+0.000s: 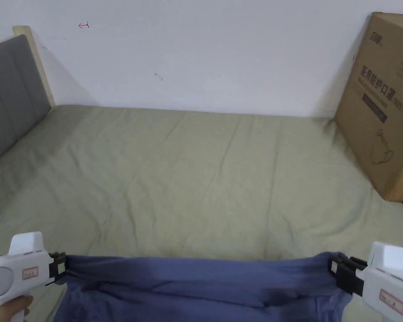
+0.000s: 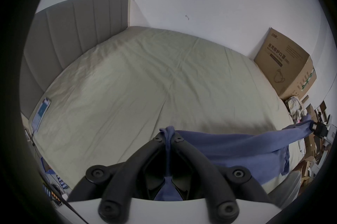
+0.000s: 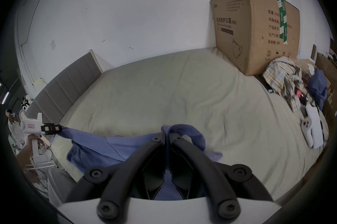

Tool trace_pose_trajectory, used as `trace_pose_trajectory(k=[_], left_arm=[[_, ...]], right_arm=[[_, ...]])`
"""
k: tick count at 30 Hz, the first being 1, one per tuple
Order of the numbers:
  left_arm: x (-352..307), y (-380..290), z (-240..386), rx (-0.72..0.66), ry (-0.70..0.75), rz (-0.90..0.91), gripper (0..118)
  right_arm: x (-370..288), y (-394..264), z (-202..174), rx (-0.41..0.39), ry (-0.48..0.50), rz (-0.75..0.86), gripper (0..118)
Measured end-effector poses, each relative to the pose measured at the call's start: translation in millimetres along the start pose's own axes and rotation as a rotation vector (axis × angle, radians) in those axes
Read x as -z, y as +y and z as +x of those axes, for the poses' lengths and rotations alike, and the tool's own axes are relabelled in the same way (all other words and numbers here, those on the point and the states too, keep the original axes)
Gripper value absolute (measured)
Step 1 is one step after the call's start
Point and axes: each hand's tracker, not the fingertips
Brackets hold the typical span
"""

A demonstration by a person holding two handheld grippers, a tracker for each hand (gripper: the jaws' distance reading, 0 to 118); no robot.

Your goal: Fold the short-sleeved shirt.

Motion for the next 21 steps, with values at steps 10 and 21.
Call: trace_pose_trajectory(k=[10,21], left_arm=[[17.4,-87.6,-15.5,0.025,0.055,-0.137,2],[14.1,-97.0,-6.2,0.045,0.092,-0.173,19]], right_arm=[[11.4,-106.2,10.8,0.037,-0.123,-0.186,1],[23.2,-119.1,11.0,0.085,-0.2,-0.226,8]])
